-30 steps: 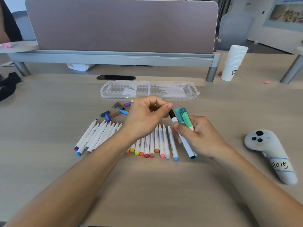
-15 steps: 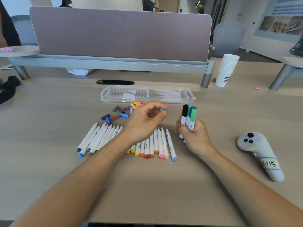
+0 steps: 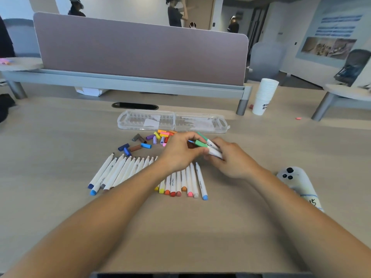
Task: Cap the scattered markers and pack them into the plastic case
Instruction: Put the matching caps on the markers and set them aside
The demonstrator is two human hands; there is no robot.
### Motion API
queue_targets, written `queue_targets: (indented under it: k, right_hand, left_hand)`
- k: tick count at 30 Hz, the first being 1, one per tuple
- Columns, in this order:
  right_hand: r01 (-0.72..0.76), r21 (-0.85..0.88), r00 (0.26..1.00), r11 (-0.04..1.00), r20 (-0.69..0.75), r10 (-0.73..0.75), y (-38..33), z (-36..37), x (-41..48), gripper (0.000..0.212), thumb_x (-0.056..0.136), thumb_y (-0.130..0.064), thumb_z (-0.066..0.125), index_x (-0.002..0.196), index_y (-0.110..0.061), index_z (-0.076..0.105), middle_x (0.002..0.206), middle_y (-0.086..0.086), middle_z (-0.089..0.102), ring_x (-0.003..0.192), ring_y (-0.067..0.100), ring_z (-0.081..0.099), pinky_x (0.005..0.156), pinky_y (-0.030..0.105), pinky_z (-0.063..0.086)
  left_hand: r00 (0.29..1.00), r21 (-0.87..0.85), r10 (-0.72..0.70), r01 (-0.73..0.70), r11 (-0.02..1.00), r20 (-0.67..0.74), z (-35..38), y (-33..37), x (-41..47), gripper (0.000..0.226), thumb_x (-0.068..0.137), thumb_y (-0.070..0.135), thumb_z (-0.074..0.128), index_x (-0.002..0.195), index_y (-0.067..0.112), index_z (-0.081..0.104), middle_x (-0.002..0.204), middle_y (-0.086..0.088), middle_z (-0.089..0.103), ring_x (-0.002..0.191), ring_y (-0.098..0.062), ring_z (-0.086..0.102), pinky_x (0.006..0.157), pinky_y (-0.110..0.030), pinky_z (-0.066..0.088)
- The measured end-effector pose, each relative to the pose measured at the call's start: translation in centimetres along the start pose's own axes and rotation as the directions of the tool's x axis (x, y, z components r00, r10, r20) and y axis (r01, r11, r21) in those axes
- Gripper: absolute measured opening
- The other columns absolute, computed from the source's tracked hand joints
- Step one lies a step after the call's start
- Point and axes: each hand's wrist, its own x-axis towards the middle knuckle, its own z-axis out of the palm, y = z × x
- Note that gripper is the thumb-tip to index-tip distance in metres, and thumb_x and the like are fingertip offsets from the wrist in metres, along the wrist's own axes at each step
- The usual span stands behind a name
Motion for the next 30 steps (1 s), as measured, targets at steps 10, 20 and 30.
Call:
queue_targets:
  k: [10, 20, 30]
  right_hand:
    - [-0.060, -0.364, 0.988, 0.930, 0.114, 0.108, 6.6, -1.8, 5.5, 0.029, 0.101, -0.037, 0.043, 0.129, -0.029, 0.042, 0.120, 0.003, 0.058, 0.102, 0.030, 0.055, 0.083, 0.044, 0.048]
    - [-0.197, -0.542, 0.961, 0.817, 0.058, 0.270, 9.4, 0.1, 9.0, 0.040, 0.098, -0.021, 0.037, 0.135, -0.032, 0.045, 0.133, 0.005, 0.047, 0.124, 0.032, 0.038, 0.101, 0.048, 0.028]
    - [-0.344, -0.362, 0.925, 0.866, 0.030, 0.379, 9.5, 0.7, 8.9, 0.054, 0.100, -0.049, 0.035, 0.144, -0.018, 0.037, 0.153, 0.010, 0.035, 0.143, 0.029, 0.023, 0.113, 0.045, 0.024]
  left_hand:
    - [0.897, -0.463, -0.435, 0.421, 0.780, 0.082, 2.7, -0.9, 7.8, 0.036, 0.085, 0.001, 0.072, 0.111, 0.015, 0.051, 0.111, -0.020, 0.067, 0.084, -0.025, 0.068, 0.083, -0.038, 0.060]
    - [0.968, 0.645, -0.247, 0.162, 0.746, 0.043, 5.5, -2.1, 12.6, 0.031, 0.090, 0.024, 0.068, 0.121, 0.027, 0.067, 0.124, -0.004, 0.061, 0.110, -0.022, 0.058, 0.094, -0.031, 0.047]
    - [0.975, 0.703, -0.195, 0.064, 0.708, 0.107, 5.0, -2.9, 12.5, 0.039, 0.092, 0.028, 0.065, 0.130, 0.020, 0.063, 0.128, -0.007, 0.063, 0.115, -0.024, 0.057, 0.099, -0.035, 0.047]
